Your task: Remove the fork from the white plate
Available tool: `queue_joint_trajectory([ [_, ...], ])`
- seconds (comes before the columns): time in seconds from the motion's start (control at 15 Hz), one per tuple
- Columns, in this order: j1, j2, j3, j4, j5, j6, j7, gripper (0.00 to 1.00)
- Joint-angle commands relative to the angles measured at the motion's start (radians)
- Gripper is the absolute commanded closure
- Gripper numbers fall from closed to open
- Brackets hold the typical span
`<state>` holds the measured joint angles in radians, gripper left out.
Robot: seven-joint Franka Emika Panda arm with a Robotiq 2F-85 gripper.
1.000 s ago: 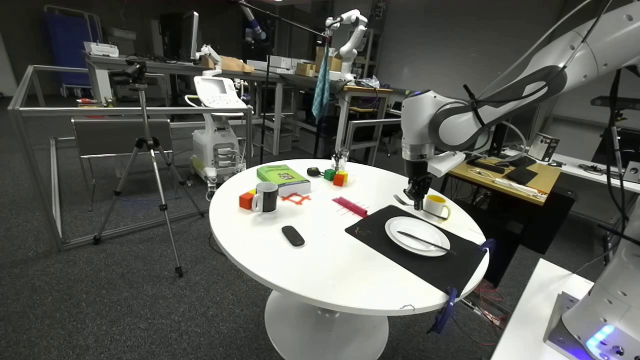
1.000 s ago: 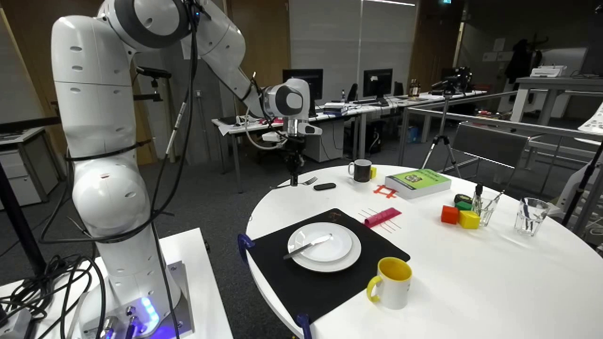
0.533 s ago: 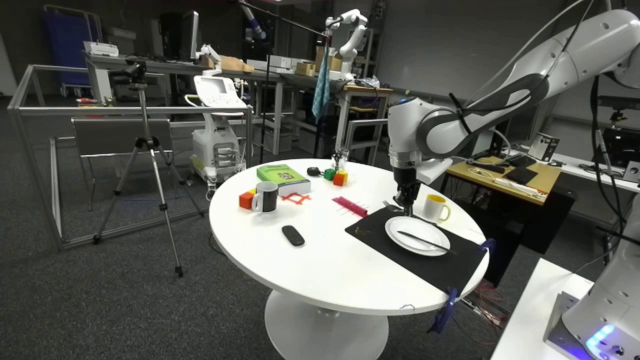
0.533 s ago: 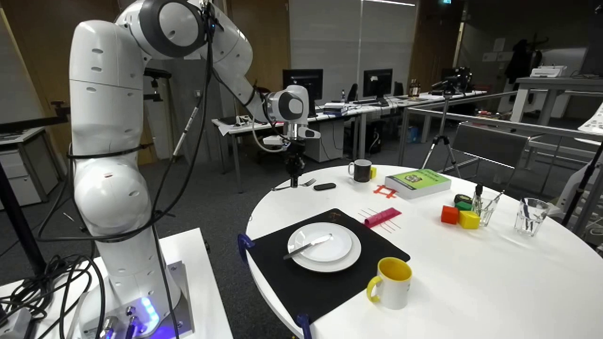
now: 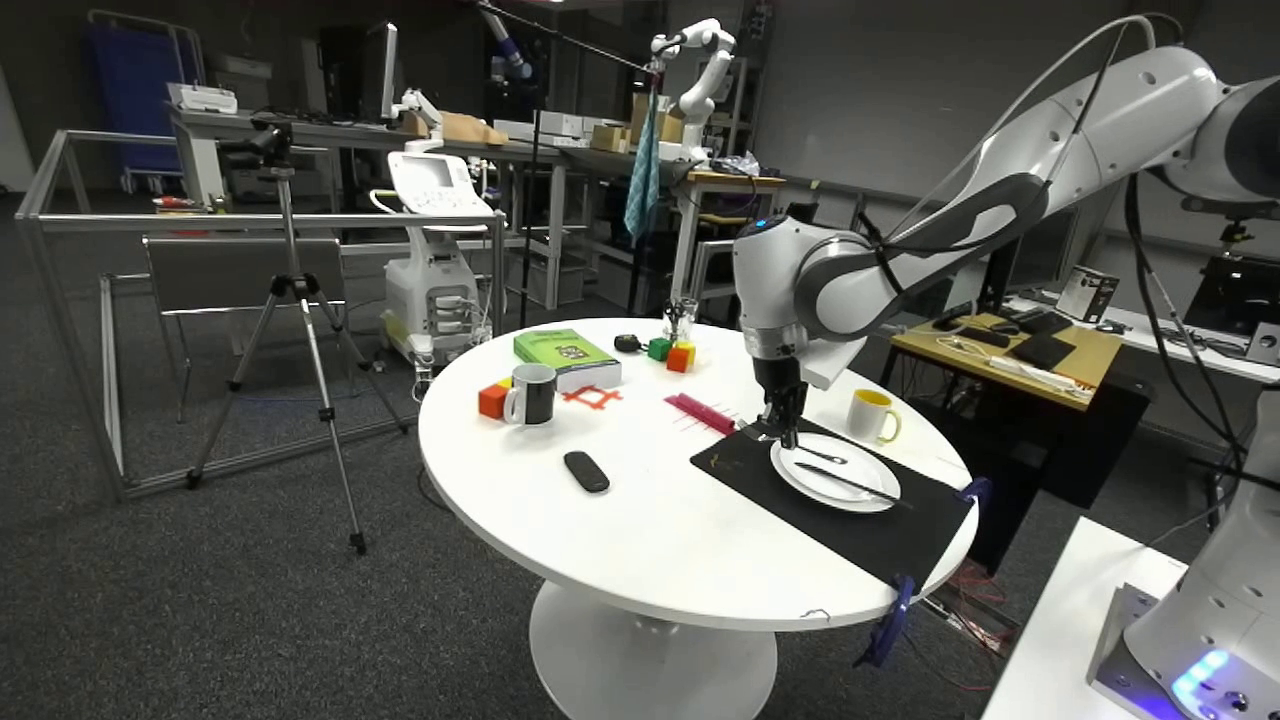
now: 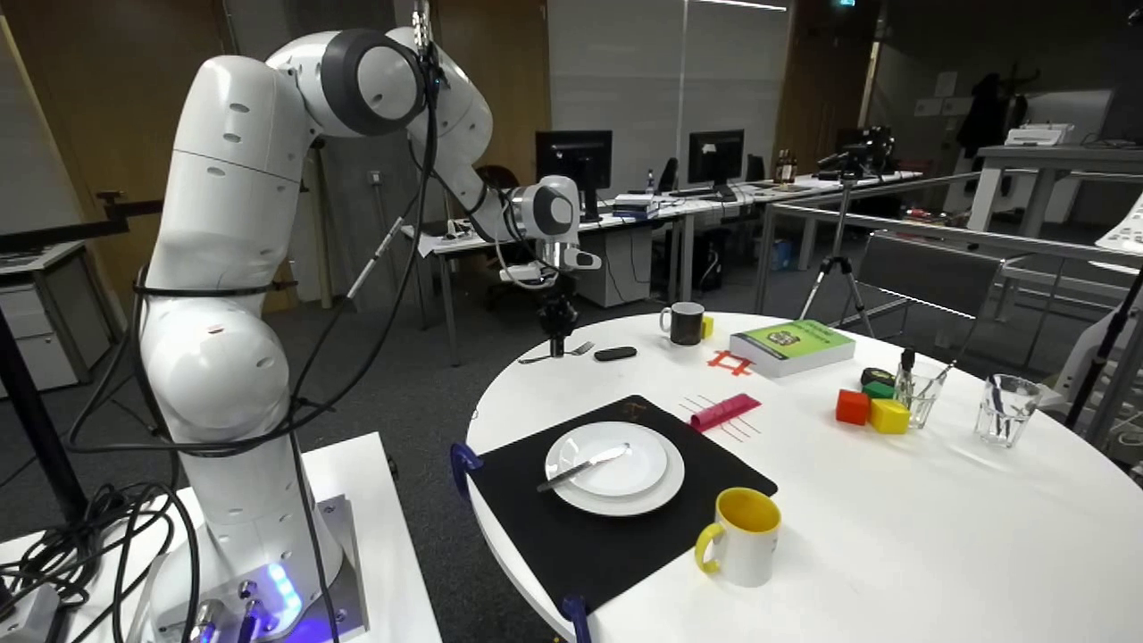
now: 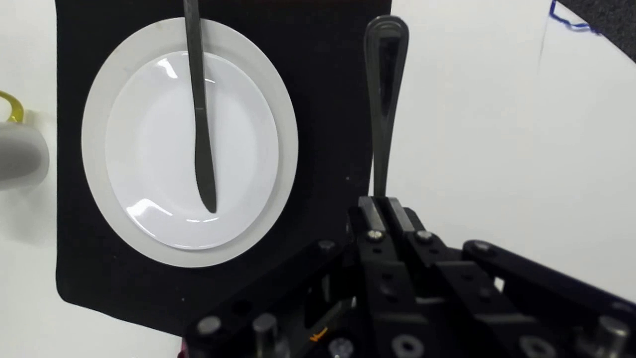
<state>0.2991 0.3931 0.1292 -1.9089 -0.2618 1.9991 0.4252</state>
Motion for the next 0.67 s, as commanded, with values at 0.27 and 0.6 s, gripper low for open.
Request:
queue_joint_trajectory([
  [0.27, 0.072, 0.169, -0.004, 0.22, -0.026, -0.17, -0.061, 0.99],
  [0.6, 0.11, 0.283, -0.006, 0.348, -0.035, -0.284, -0.122, 0.99],
])
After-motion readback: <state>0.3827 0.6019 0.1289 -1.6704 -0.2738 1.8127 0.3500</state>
